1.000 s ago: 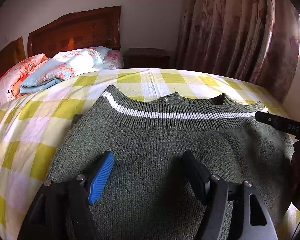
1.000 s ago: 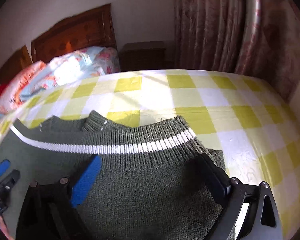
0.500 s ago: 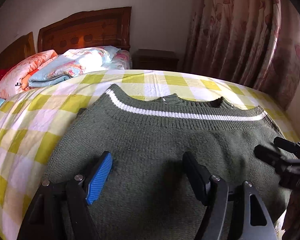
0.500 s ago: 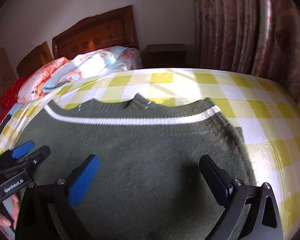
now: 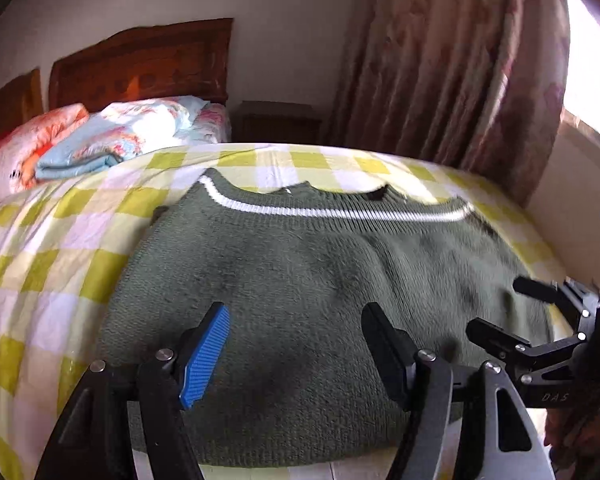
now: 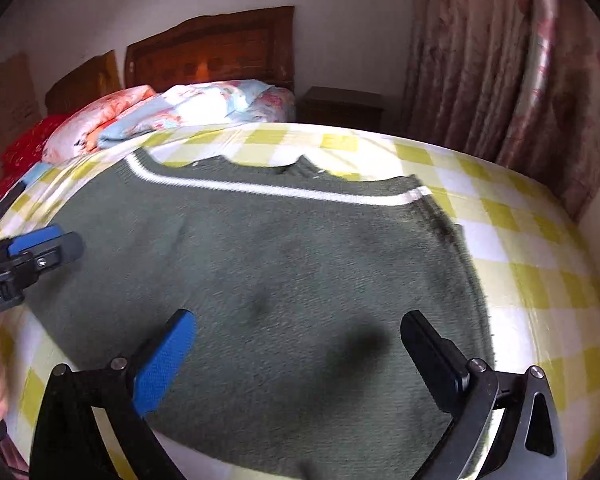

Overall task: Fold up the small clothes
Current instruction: 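Press and smooth the folded sweater flat with both grippers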

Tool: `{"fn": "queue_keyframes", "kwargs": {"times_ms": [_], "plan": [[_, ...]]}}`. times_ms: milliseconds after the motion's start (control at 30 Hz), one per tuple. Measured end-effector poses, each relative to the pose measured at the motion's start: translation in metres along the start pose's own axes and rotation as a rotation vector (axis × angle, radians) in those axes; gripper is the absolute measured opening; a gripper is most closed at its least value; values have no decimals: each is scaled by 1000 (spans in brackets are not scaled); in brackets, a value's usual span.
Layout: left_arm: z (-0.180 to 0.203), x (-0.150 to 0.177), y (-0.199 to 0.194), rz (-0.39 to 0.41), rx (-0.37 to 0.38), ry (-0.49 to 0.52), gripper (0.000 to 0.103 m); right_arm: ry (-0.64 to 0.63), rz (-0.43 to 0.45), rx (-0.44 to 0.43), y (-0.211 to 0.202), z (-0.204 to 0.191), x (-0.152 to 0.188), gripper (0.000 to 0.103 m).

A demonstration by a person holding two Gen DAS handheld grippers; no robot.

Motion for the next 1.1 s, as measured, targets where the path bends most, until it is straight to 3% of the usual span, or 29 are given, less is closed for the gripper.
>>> {"fn": "queue_keyframes", "kwargs": {"times_ms": [67, 100, 200, 267, 367, 467, 567, 667, 967, 1100], "plan": [[15, 13, 10, -56, -28, 83, 70, -50, -29, 13, 8, -11, 11, 103], [15, 19, 9, -41, -25, 87, 70, -47, -20, 10, 7, -10, 16, 103], [2, 27, -3, -21, 2, 75, 71, -48, -47, 35, 3, 3, 25, 103], [-8, 32, -12, -32, -38, 77, 71, -10, -60, 40, -3, 18, 33, 103], [-30, 41, -32, 3, -40, -5, 69, -10, -62, 67, -16, 24, 38, 103], [-46, 44, -39, 41, -71, -60, 69, 7, -29, 46, -26, 16, 37, 103], [-57, 48, -20, -26, -141, -55, 69, -37, -12, -4, -21, -5, 37, 103], [-57, 53, -19, -21, -143, -16, 70, -103, -20, 4, -14, -14, 46, 103], [-52, 55, -19, -34, -167, 25, 70, -14, -71, -32, -19, 26, 57, 103], [-52, 56, -19, -33, -172, 20, 70, 23, -101, 35, -24, 28, 48, 103]]}}
Point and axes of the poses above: each gripper's, at about its wrist camera, not at the fingertips, and y roughly the way its jaws point, z to its right, x to its underside, the point moved 1 cm from there along y, roughly the way its jaws point, and after that the axes turned 9 degrees about z, right-handed, at the moved point
